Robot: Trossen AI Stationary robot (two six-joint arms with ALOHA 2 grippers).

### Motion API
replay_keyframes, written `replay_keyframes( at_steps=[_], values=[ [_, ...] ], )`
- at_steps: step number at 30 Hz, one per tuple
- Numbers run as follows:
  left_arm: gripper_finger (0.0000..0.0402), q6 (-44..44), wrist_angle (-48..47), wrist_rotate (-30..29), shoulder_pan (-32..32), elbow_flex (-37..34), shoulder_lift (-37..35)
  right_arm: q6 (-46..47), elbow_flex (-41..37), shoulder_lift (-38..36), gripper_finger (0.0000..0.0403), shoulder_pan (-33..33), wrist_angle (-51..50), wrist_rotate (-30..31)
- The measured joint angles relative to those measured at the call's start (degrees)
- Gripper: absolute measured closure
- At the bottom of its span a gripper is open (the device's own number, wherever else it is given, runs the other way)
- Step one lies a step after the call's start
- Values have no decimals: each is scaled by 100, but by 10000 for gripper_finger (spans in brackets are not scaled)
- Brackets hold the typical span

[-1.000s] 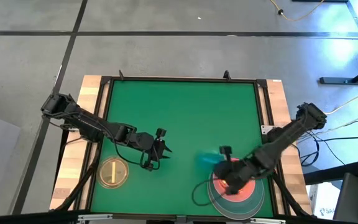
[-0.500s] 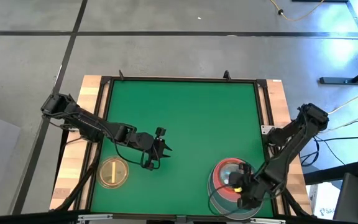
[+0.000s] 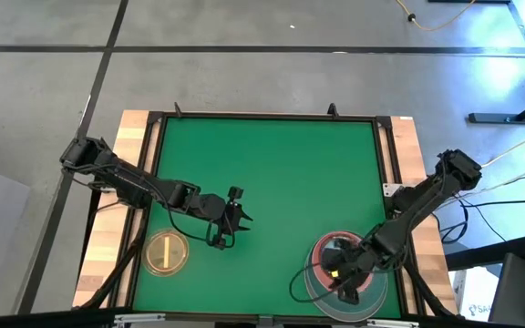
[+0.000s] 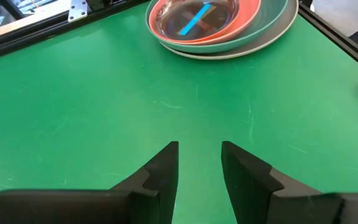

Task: Stack plastic plates
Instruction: Stack the transparent orange plate on top of the transparent blue plate

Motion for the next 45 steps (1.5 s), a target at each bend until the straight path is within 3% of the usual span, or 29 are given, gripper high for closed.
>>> replay_keyframes(
  at_steps=[2, 9, 12, 20, 27, 33, 38, 45],
  values=[
    [285, 0, 0, 0, 0, 0, 0, -801, 151, -3, 206, -118, 58, 623],
    [285, -92, -12, -2, 0, 0, 0, -3179, 164, 45, 201, -633, 769, 3758],
    [285, -565, -222, -2, -5, 0, 0, -3796, 53, 147, 206, -886, 1110, 4542],
    [289, -3020, -2279, -200, -521, -7, 0, -4473, -107, 569, 209, -1405, 1693, 4465],
    [291, -5531, -3734, 442, -1468, 66, 0, -4494, -105, 667, 210, -1391, 1631, 4363],
    [291, -7097, -4306, 745, -2015, 513, 28, -4492, -102, 668, 210, -1396, 1650, 4363],
    [292, -7684, -4712, 1023, -2129, 815, 435, -4488, -102, 668, 210, -1393, 1636, 4361],
    [292, -7554, -4909, 1624, -2120, 1060, 1266, -4481, -102, 668, 210, -1393, 1615, 4361]
  ],
)
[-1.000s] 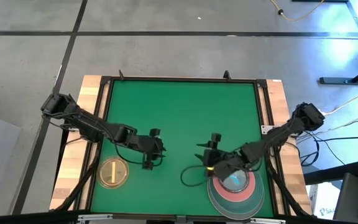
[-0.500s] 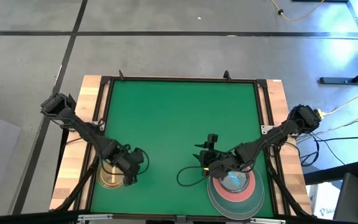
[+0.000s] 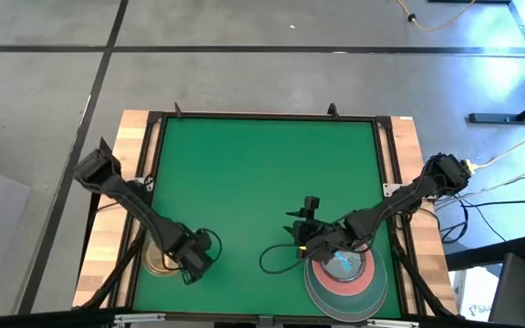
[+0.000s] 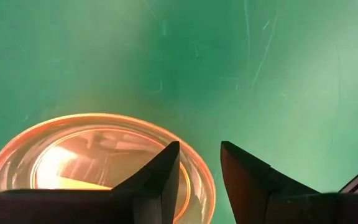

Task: Stack plastic plates
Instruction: Stack the transparent orange plate on top of the transparent blue plate

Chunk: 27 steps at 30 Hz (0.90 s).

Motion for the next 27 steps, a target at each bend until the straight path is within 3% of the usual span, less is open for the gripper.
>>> replay_keyframes(
  at_steps=[17, 27],
  values=[
    [292, -210, 161, -273, 4, -331, 100, 44, 4, 0, 210, 0, 4, -2],
    [292, -371, 146, -19, 4, -530, 99, 74, 4, 0, 210, 0, 7, -4]
  ],
)
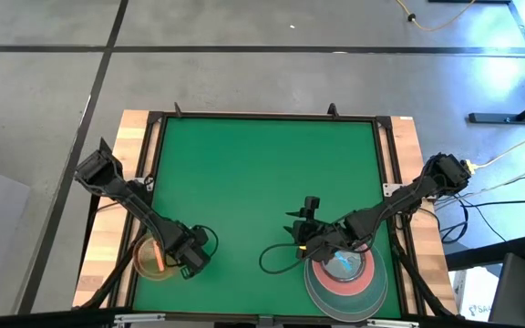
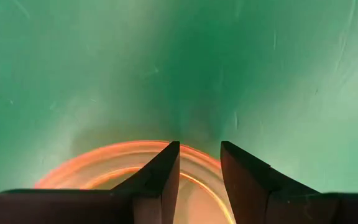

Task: Stack plastic plates
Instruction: Stack the transparent orange plate on top of the transparent blue plate

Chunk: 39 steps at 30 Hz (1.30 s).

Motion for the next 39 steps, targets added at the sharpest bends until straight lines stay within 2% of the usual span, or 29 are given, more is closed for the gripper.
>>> replay_keyframes(
  at_steps=[4, 10, 14, 18, 21, 24, 27, 33, 36, 39],
  values=[
    [292, 241, -150, 87, -2, 158, -1, 0, 0, 0, 210, 0, 0, 0],
    [292, 865, -210, -200, 0, 563, -1, -2, 0, 0, 210, 0, 1, 1],
    [292, 1027, -810, -132, -60, 792, -3, -2, 0, 0, 210, 0, 0, 0],
    [292, 1047, -1079, 134, -309, 538, -5, -2, 0, 0, 210, 0, -6, -3],
    [292, 1042, -677, 452, -474, 177, -5, -2, 0, 0, 210, 0, -7, -73],
    [292, 1084, -67, 454, -482, -111, -3, -2, 0, 0, 210, 2, -7, -105],
    [292, 1480, 139, 136, -344, -156, -7, -4, 0, 0, 210, 0, -2, -101],
    [292, 2530, 375, -1106, 95, -150, -18, -7, 0, 0, 210, -9, 0, -90],
    [292, 3155, 898, -1768, 410, -156, -9, -7, 0, 0, 210, -9, -2, -90],
    [292, 3893, 1670, -2122, 724, -161, 79, -7, 0, 0, 210, -9, -2, -92]
  ],
)
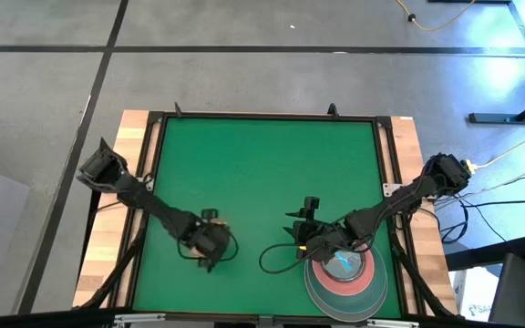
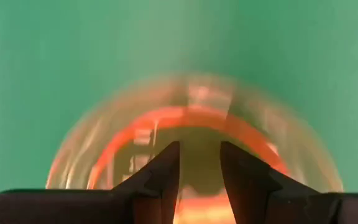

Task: Stack plastic plates
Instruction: Stack the transparent orange plate on top of the transparent blue plate

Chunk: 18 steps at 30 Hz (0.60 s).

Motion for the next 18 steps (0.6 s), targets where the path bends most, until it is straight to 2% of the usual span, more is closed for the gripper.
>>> replay_keyframes(
  at_steps=[5, 10, 15, 18],
  values=[
    [292, 1203, 1467, 67, 515, 13, 461, 28, 0, 0, 210, 3, -2, -52],
    [291, 1884, 2688, 121, 906, 22, 916, 86, 0, 0, 210, 4, -1, -53],
    [291, 2495, 3852, 121, 1123, -18, 881, 85, 0, 0, 210, 0, 4, -52],
    [291, 2703, 3920, 96, 1130, 188, 571, 85, 0, 0, 210, 0, 9, -52]
  ],
)
